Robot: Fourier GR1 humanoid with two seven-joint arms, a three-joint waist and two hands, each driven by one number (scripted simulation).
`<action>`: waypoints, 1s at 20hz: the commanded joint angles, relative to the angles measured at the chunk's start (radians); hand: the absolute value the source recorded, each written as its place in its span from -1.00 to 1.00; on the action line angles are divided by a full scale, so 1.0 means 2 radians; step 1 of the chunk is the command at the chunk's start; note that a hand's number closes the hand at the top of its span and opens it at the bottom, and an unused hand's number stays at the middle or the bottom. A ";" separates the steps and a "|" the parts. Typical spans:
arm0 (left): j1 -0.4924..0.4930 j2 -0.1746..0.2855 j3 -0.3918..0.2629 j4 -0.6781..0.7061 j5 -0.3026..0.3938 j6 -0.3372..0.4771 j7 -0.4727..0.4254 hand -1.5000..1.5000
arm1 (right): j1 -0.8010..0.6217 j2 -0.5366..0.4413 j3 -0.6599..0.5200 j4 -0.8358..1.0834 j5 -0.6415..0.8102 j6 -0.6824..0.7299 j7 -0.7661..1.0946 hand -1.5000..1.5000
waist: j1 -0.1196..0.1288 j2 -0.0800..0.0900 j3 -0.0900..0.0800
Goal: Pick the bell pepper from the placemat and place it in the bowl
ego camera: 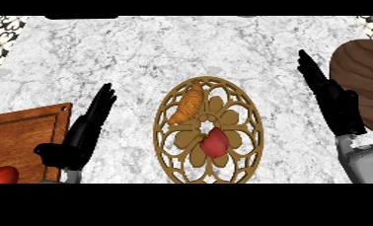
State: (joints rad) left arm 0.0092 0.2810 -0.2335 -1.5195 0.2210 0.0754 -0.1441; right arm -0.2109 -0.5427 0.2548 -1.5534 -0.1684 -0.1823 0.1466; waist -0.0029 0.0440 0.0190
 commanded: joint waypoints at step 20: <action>-0.089 -0.037 0.014 0.018 -0.050 0.074 0.091 0.00 | 0.176 0.081 0.222 -0.234 0.235 -0.110 -0.288 -1.00 | -0.006 -0.024 -0.010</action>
State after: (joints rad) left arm -0.1507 0.2310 -0.1984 -1.5066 0.1409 0.2193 0.0342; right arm 0.0635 -0.3573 0.6792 -1.8717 0.2060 -0.3382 -0.4770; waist -0.0137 -0.0029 0.0011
